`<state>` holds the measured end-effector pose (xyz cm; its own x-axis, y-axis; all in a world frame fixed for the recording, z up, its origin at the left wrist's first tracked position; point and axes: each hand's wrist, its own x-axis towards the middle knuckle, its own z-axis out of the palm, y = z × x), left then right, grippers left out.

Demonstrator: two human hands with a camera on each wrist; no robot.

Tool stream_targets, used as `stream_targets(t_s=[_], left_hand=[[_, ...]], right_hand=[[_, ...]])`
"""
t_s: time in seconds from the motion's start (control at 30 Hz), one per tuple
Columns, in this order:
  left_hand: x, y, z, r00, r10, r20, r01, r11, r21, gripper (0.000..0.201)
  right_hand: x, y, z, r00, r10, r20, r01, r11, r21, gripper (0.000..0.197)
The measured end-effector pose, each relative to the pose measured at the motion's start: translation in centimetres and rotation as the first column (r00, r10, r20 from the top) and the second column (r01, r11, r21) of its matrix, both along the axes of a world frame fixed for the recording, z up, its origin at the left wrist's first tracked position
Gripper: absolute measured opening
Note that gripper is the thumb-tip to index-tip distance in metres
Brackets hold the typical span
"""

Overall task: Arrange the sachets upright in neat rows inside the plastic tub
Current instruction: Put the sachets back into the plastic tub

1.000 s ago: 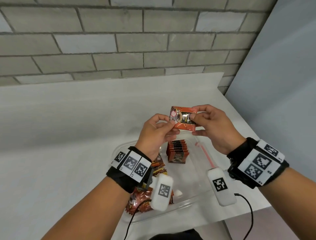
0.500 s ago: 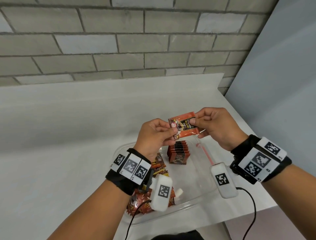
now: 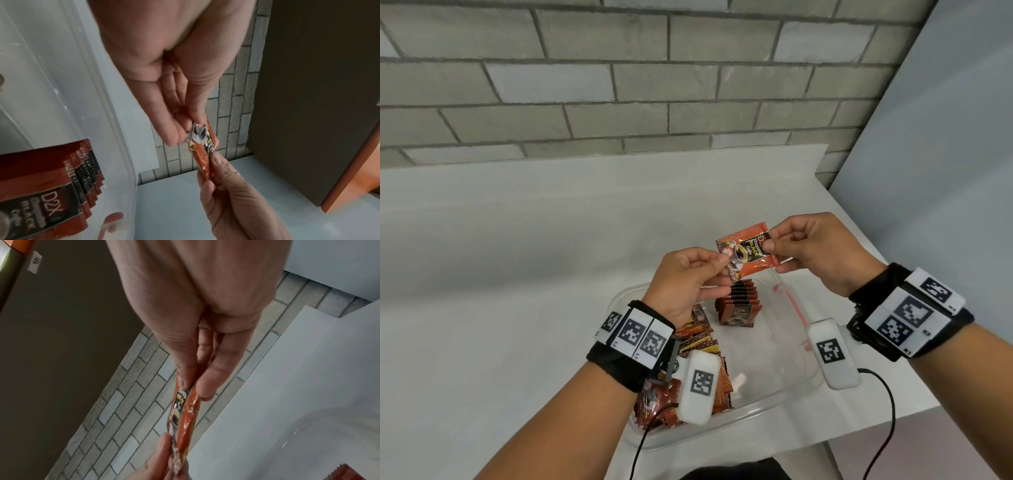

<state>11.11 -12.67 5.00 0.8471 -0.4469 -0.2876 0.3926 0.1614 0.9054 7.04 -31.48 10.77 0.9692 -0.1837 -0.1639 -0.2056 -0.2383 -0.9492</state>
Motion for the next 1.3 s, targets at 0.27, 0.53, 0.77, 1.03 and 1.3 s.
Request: stream_targets(t_s=[0.27,0.53,0.77,1.03,1.3], left_hand=[[0.5,0.2,-0.1,1.000,-0.005,0.007,0.005,1.000,0.019,0.012],[0.7,0.9,-0.4,0.995,0.039,0.089,-0.059,0.968,0.244,0.022],[1.9,3.5,0.5,0.994,0.075,0.083,-0.096,0.953,0.288,0.013],[3.7,10.0,1.8,0.962,0.010,0.274,-0.161,0.829,0.535,0.007],[3.2,13.0,-0.4,0.976,-0.204,0.076,0.082,0.669,0.739,0.021]], right_hand=[[1.2,-0.3,0.4,0.990,0.095,-0.100,-0.105,0.990,-0.094,0.009],[1.3,-0.7,0.7,0.978,0.171,-0.117,-0.203,0.899,-0.388,0.007],[0.4,0.8,-1.7,0.865,0.348,-0.362,-0.502,0.572,-0.649,0.007],[0.3,2.8,-4.9,0.780,0.339,-0.525,-0.616,0.276,-0.738,0.011],[1.3,3.6,-5.2,0.773,0.307,-0.555,-0.612,0.128,-0.781,0.011]])
